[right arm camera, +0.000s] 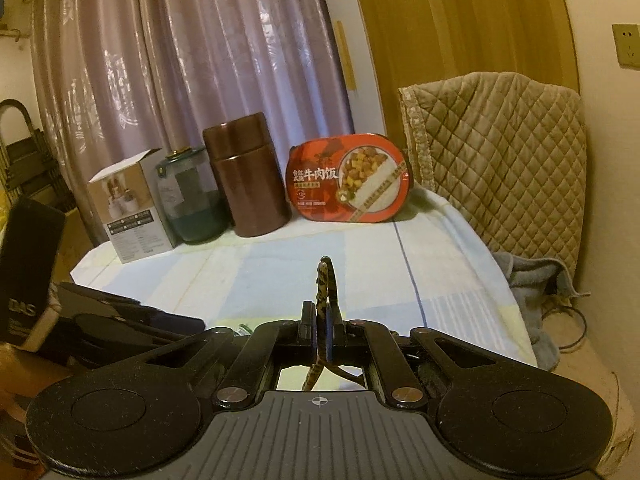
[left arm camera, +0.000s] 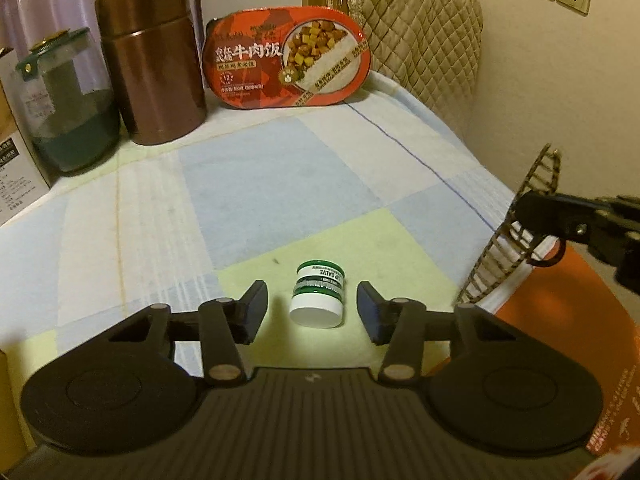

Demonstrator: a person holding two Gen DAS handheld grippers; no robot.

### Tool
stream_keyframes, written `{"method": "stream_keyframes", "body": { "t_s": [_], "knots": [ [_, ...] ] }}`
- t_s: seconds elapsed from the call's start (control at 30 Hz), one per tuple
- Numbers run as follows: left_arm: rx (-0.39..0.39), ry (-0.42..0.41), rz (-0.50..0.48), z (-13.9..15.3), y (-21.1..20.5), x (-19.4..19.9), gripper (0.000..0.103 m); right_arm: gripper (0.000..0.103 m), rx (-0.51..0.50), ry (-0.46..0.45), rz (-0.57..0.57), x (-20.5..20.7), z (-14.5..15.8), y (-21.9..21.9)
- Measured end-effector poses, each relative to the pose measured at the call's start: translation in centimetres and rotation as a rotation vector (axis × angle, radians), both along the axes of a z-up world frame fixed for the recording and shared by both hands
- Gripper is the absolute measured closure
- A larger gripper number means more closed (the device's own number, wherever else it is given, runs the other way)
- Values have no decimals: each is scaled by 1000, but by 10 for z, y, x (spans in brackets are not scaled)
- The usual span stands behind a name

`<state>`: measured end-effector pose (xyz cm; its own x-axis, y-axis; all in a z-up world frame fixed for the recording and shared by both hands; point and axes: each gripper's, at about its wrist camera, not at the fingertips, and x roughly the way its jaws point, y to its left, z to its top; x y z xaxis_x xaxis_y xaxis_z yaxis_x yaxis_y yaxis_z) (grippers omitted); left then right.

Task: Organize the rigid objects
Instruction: 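Grasp the green-labeled white jar with the left gripper while the right holds the wire holder, then lift and carry the jar and wire holder over the cardboard box with both grippers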

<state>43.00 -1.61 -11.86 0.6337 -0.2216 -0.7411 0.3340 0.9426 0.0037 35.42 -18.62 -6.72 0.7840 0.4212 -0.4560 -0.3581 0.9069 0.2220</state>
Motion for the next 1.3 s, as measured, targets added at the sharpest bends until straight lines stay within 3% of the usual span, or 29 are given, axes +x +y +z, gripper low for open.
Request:
{"method": "stream_keyframes", "body": {
  "t_s": [0.23, 0.47, 0.73, 0.93, 1.3],
  "knots": [
    [16, 11, 6, -16, -6, 8, 77, 103, 2, 1, 5, 0, -1, 1],
    [-23, 42, 43, -7, 0, -12, 77, 103, -1, 4, 6, -2, 1, 1],
    [-57, 23, 87, 34, 8, -68, 77, 103, -25, 2, 39, -26, 12, 10],
    [-66, 2, 97, 64, 15, -128, 77, 103, -16, 25, 29, -80, 23, 9],
    [-186, -14, 177, 112, 39, -248, 77, 103, -34, 60, 31, -203, 61, 15]
  ]
}}
